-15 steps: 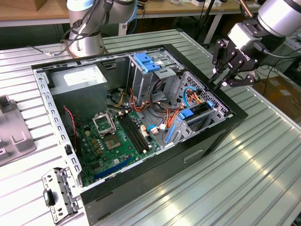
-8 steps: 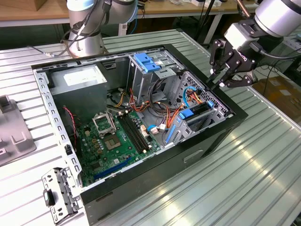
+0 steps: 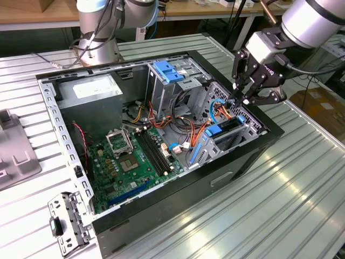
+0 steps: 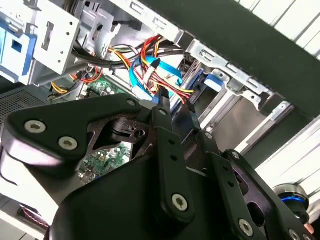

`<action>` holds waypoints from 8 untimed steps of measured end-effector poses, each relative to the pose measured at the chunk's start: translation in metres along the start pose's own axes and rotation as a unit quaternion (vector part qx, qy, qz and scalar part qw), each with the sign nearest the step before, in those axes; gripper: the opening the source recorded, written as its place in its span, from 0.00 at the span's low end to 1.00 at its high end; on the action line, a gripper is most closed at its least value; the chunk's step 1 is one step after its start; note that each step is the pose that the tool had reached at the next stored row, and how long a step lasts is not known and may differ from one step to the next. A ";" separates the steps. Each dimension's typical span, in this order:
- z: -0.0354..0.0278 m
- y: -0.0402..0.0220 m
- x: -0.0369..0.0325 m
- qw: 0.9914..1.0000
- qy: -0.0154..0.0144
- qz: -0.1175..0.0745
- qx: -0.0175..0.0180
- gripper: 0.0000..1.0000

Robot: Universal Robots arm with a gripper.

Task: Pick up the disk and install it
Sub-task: 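Insert the second disk wire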

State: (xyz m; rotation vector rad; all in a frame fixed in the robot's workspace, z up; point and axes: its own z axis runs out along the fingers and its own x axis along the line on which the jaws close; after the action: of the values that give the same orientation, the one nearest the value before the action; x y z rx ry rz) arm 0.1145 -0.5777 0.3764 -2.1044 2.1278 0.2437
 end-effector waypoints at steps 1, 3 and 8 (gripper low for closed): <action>0.0015 0.0021 0.0003 1.000 0.000 0.000 0.000 0.30; 0.0048 0.0058 0.0011 1.000 0.000 0.000 0.000 0.30; 0.0125 0.0066 0.0028 1.000 0.000 0.000 0.000 0.30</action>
State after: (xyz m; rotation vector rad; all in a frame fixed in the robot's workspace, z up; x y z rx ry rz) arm 0.1076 -0.5777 0.3637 -2.1046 2.1282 0.2439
